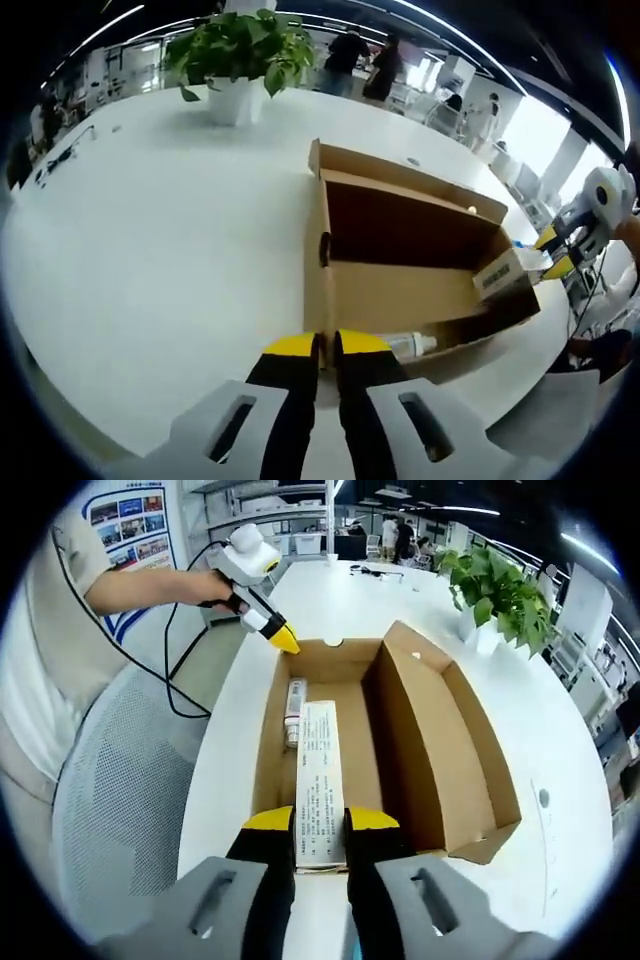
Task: Operate the shoe box by opening the lid, removing the specified soft item, and placing it in the target area until the item is outside and the box remains undamaged.
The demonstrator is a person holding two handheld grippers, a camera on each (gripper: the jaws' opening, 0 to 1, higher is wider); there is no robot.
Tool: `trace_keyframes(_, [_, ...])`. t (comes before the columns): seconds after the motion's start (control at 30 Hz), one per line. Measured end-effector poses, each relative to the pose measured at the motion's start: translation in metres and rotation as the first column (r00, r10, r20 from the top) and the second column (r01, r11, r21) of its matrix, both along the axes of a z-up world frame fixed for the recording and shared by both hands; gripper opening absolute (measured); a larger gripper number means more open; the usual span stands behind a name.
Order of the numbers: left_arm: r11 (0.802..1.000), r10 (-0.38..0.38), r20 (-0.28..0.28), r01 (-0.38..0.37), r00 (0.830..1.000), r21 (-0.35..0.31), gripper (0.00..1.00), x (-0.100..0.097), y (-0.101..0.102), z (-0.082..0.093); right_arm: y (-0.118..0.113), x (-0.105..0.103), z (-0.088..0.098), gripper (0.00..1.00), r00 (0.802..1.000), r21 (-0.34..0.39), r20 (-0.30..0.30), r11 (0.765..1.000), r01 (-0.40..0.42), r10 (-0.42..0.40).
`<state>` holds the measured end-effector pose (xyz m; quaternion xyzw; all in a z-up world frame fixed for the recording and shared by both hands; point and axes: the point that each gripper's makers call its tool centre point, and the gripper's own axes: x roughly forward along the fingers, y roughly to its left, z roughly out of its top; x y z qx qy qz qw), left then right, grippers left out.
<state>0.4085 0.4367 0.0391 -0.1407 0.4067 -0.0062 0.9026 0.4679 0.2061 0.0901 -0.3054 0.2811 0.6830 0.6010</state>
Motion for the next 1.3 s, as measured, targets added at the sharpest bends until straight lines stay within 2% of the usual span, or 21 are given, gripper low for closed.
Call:
trace_keyframes(0.23, [1.000, 0.002, -0.001, -0.002, 1.000, -0.001, 0.03, 0.000, 0.000, 0.000, -0.003, 0.006, 0.015, 0.15, 0.999, 0.045, -0.002, 0.998, 0.032, -0.032])
trace_keyframes(0.43, [1.000, 0.006, -0.004, -0.006, 1.000, 0.004, 0.03, 0.000, -0.001, 0.001, -0.020, 0.010, 0.019, 0.15, 0.999, 0.021, 0.036, 1.000, 0.023, -0.024])
trace_keyframes(0.9, [1.000, 0.001, -0.017, -0.001, 1.000, 0.012, 0.03, 0.000, -0.001, 0.001, -0.052, 0.017, 0.036, 0.15, 0.997, 0.017, 0.060, 0.999, 0.037, -0.038])
trace_keyframes(1.3, [1.000, 0.005, -0.024, -0.005, 1.000, 0.020, 0.03, 0.001, -0.001, 0.001, -0.081, 0.031, 0.048, 0.14, 0.994, 0.025, 0.089, 0.998, 0.060, -0.062])
